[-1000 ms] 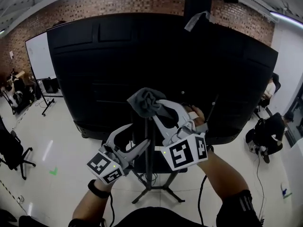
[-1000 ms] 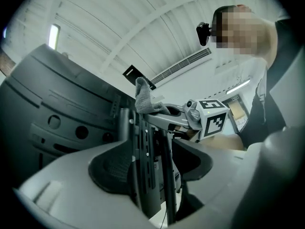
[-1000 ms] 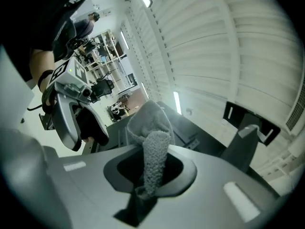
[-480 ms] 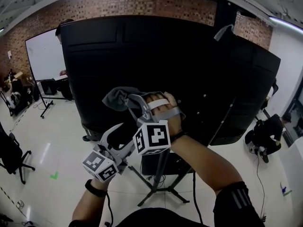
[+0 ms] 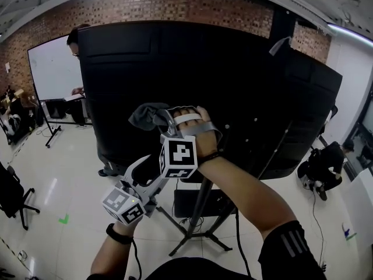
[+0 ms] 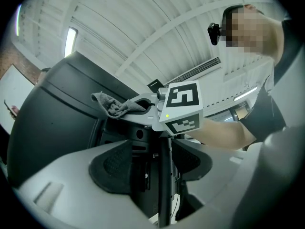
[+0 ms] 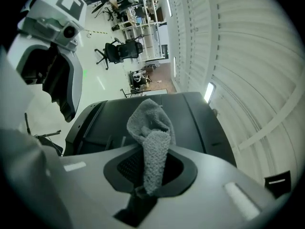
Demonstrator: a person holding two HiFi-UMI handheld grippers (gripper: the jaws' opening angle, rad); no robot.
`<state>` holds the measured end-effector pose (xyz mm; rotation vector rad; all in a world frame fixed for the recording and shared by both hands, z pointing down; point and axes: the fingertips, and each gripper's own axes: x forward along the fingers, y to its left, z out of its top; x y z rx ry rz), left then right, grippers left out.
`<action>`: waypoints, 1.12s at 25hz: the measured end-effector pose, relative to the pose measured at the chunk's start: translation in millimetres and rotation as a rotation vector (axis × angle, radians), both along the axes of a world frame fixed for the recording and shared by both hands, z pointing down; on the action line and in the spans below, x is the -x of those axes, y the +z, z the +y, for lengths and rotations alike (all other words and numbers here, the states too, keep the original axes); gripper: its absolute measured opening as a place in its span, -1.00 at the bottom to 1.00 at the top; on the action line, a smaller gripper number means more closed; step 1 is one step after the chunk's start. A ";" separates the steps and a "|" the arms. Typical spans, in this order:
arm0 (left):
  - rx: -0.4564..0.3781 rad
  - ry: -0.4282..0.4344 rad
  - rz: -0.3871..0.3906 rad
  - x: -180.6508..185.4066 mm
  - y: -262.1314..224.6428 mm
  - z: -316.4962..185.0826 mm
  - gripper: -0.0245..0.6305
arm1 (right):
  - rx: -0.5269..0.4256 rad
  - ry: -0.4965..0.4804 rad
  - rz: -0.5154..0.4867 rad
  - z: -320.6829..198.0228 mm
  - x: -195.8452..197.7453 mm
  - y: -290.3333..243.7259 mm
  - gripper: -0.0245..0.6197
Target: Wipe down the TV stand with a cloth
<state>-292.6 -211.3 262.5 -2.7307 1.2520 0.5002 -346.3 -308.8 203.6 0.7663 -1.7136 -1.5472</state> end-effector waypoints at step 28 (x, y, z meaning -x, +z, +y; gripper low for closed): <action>0.007 0.081 0.005 -18.7 6.9 -8.3 -0.06 | 0.000 0.050 0.060 25.3 -40.9 13.3 -0.77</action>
